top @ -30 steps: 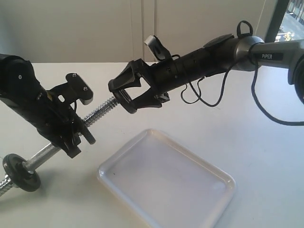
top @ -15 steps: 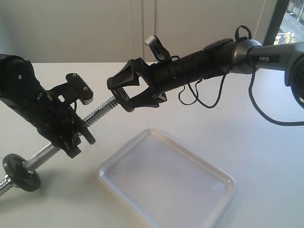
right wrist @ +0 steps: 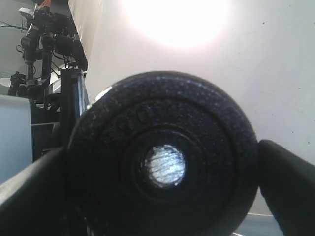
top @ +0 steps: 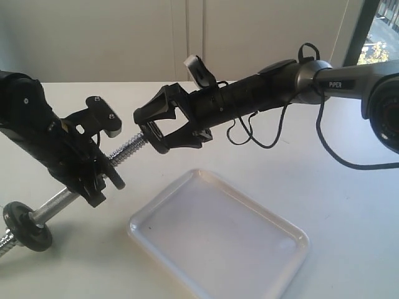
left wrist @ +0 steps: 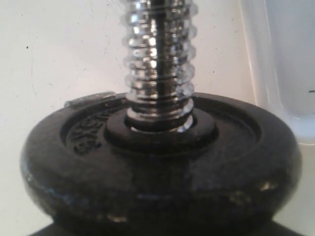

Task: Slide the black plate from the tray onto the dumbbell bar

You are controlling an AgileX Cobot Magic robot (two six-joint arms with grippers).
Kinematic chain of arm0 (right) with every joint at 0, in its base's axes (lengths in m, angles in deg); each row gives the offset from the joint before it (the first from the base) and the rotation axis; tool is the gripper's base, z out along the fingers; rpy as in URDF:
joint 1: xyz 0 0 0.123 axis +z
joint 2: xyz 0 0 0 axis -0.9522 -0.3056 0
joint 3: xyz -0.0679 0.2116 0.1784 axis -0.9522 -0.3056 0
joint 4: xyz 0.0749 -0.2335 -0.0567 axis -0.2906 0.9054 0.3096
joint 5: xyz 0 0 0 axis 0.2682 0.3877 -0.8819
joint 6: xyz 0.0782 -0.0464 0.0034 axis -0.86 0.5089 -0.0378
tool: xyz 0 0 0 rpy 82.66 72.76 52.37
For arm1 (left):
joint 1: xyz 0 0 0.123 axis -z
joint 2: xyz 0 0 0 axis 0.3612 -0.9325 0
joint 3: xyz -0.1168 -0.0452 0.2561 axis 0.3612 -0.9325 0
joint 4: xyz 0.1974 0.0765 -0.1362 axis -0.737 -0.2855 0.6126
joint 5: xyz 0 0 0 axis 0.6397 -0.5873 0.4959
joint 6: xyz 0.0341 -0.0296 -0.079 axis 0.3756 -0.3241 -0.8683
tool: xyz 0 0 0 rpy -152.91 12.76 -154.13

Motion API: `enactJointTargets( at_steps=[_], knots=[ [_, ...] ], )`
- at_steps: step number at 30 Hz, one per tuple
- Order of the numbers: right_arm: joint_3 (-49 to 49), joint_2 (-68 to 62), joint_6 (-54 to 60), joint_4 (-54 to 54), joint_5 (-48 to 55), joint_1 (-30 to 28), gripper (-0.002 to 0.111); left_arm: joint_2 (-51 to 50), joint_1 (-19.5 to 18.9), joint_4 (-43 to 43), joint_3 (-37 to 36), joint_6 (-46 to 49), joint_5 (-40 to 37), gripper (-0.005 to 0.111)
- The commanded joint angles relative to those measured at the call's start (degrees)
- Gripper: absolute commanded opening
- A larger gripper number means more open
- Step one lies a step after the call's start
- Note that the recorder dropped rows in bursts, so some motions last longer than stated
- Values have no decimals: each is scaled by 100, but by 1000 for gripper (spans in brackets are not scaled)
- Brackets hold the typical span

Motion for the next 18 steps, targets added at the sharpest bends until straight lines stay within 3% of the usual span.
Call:
enactJointTargets(
  at_steps=[1, 18],
  knots=[
    [40, 98, 70, -517, 250, 156, 0, 192, -12, 38, 152, 33, 291, 0],
    [40, 98, 130, -1090, 250, 463, 0, 301, -12, 149, 152, -89, 479, 0]
  ],
)
